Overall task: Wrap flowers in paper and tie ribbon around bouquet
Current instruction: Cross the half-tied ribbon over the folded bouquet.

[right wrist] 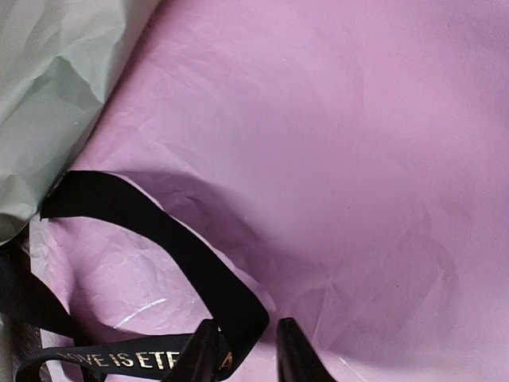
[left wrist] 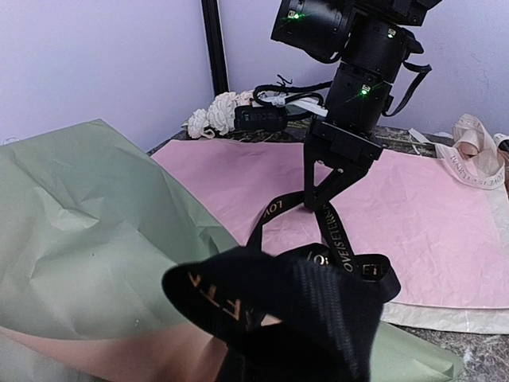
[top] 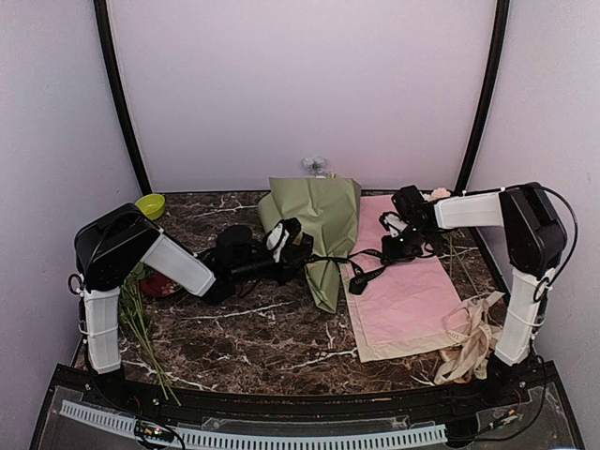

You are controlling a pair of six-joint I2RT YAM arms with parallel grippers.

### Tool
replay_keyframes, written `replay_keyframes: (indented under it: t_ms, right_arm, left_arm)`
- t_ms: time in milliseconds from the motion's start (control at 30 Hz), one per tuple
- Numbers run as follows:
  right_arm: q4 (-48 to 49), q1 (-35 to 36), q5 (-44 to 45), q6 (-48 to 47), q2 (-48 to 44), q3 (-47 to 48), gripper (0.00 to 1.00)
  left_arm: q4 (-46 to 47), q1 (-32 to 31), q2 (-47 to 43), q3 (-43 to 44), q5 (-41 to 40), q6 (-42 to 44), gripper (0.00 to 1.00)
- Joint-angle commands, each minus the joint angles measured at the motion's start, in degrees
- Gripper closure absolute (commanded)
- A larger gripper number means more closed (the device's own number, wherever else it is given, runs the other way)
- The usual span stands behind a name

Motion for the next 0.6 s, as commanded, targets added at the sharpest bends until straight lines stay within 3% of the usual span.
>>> replay_keyframes:
  t_ms: [0, 100, 333, 567]
  right_arm:
    - [-1.73, 0.3, -1.15, -0.68, 1.26, 1.87, 0.83]
    - [-2.89, 0.25, 1.41, -0.7, 0.45, 2.29, 1.0]
    - [-4.24, -1.18, 7.46, -3.22, -9.9, 7.23, 1.0]
    - [6.54, 2.71, -13.04, -4.65, -14.49, 16.83, 1.0]
  left_arm:
    - [-0.33, -0.33, -2.07, -0.39, -0.71, 1.19, 1.0]
    - [-0.2, -0.33, -2.35, -0.8, -0.88, 1.31, 1.0]
    - [-0.34, -0.42, -3.42, -1.76, -0.28, 2.98, 1.0]
    - [0.3, -0.59, -3.44, -2.12, -0.24, 3.79, 1.0]
